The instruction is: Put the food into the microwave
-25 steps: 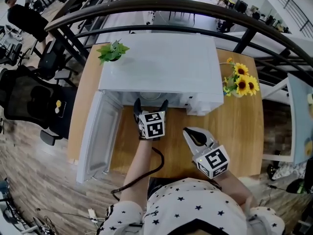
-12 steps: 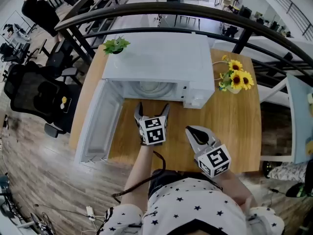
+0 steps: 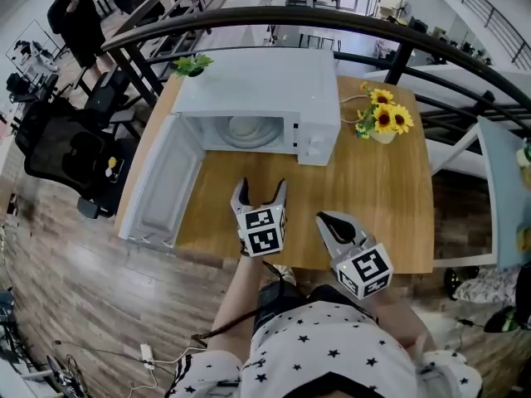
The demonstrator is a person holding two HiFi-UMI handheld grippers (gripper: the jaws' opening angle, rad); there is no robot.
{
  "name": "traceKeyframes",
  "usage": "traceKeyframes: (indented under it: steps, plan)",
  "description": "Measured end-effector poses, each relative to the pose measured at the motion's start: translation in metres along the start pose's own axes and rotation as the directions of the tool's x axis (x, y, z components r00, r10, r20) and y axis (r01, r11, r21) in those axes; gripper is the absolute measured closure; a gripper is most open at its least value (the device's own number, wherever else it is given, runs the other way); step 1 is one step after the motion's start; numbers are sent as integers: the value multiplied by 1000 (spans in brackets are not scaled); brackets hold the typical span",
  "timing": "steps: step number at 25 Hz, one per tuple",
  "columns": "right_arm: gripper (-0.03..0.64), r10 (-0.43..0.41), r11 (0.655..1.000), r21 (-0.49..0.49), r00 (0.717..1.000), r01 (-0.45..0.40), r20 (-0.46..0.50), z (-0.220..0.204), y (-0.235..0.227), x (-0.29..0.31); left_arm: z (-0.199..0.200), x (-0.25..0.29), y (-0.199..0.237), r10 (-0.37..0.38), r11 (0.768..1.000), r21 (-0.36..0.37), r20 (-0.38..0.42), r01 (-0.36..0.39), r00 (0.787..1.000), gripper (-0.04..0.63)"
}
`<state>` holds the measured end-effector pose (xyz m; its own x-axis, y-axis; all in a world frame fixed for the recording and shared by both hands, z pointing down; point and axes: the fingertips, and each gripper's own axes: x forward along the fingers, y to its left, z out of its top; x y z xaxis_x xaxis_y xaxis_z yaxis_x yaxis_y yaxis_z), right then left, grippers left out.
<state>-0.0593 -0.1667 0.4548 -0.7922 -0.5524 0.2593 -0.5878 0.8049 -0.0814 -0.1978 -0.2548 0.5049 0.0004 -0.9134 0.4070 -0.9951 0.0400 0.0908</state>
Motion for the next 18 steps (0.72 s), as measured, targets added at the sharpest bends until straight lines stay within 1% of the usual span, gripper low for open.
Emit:
traceKeyframes:
  steps: [3, 6, 7, 9, 11, 18]
  plan:
    - [611, -9, 1000, -7, 1000, 9, 15, -3, 7, -27, -8, -30, -17, 0, 1000, -6, 17, 0, 1000, 225]
    - [611, -21, 1000, -12, 999, 22, 27, -9, 13, -53, -16, -60, -31, 19, 1000, -11, 38, -18, 999, 310]
    - [611, -26, 1000, -12, 999, 27, 31, -10, 15, -61, -19, -69, -37, 20, 1000, -13, 40, -19, 999, 327]
    - [611, -36, 999, -11, 998, 37, 43, -13, 17, -75, -26, -87, -47, 18, 1000, -16, 45, -17, 999, 328]
    - [611, -41, 999, -10, 998, 41, 56, -15, 19, -88, -30, -105, -56, 22, 1000, -19, 58, -21, 998, 352]
    - [611, -34, 999, -10, 995, 35, 91, -17, 35, -124, -39, -165, -86, 25, 999, -37, 108, -21, 994, 460]
